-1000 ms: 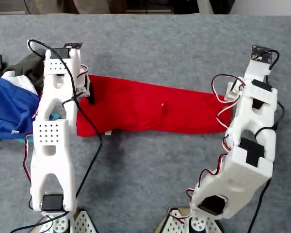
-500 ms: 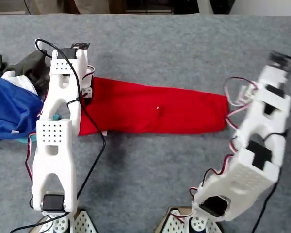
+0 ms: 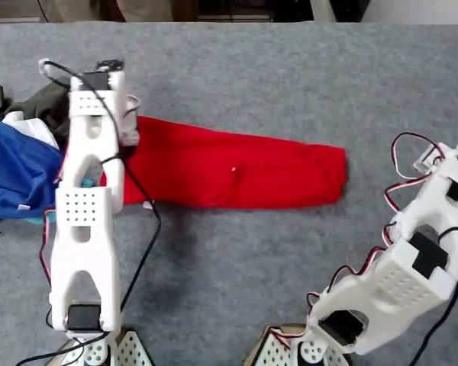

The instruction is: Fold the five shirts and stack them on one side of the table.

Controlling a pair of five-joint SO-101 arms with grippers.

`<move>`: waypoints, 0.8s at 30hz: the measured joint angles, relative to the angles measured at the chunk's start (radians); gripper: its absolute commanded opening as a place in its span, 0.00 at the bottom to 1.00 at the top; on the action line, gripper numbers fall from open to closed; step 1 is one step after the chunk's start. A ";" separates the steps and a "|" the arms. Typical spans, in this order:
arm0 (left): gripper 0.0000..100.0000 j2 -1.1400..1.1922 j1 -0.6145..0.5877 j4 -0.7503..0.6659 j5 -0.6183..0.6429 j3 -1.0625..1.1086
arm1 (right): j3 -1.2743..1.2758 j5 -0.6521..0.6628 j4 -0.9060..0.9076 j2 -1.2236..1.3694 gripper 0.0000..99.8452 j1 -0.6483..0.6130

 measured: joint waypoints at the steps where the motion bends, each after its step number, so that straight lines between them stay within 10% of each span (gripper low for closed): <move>1: 0.02 -0.012 0.035 0.000 0.000 -0.002 | 0.000 0.000 -0.003 0.000 0.01 0.008; 24: 0.02 -0.305 0.710 -0.028 0.149 -0.003 | 0.000 0.000 -0.041 0.002 0.01 0.023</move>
